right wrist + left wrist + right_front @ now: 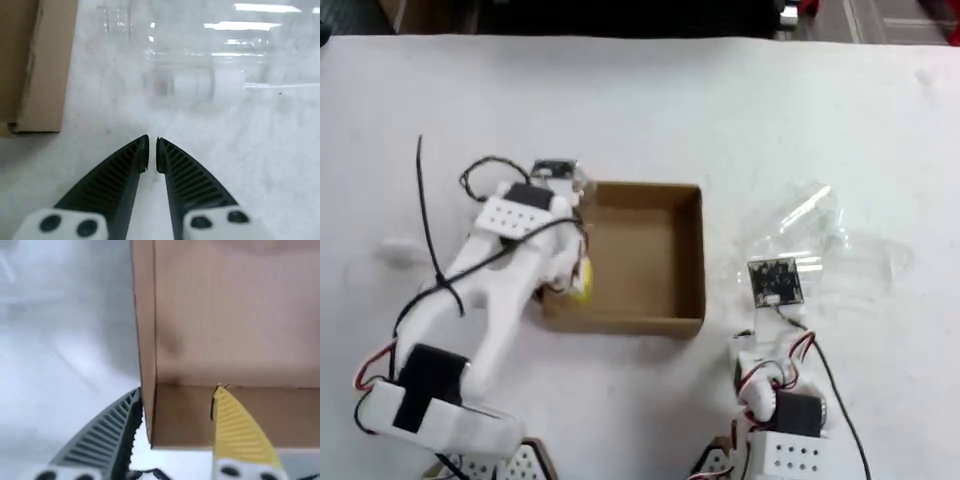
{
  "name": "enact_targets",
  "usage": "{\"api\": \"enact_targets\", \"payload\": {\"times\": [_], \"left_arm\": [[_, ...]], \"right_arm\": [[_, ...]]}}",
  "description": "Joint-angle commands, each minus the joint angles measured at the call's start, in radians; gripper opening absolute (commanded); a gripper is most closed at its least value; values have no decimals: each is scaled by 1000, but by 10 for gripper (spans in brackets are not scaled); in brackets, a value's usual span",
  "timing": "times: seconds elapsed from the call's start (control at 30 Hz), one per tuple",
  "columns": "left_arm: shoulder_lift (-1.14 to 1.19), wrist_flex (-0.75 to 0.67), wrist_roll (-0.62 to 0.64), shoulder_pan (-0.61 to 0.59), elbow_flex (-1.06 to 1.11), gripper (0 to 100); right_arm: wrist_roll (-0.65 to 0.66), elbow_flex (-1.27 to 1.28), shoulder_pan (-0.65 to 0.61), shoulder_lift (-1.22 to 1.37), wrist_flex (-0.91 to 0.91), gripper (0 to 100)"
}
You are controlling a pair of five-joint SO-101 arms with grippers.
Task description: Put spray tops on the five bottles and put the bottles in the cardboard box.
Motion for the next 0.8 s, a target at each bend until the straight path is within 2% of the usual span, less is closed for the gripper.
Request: {"api": "enact_targets", "payload": {"times": [0.0, 0.2, 0.53, 0.77], "left_arm": [[-13, 172, -46, -12, -203, 214], [-13, 364, -46, -166, -476, 215], [-47, 364, -37, -572, -658, 215], [-31, 253, -15, -769, -660, 216]], "right_arm": [[11, 9, 12, 1, 5, 16], [11, 9, 12, 1, 5, 16], [11, 9, 12, 1, 7, 16], [11, 9, 12, 1, 7, 16]]}}
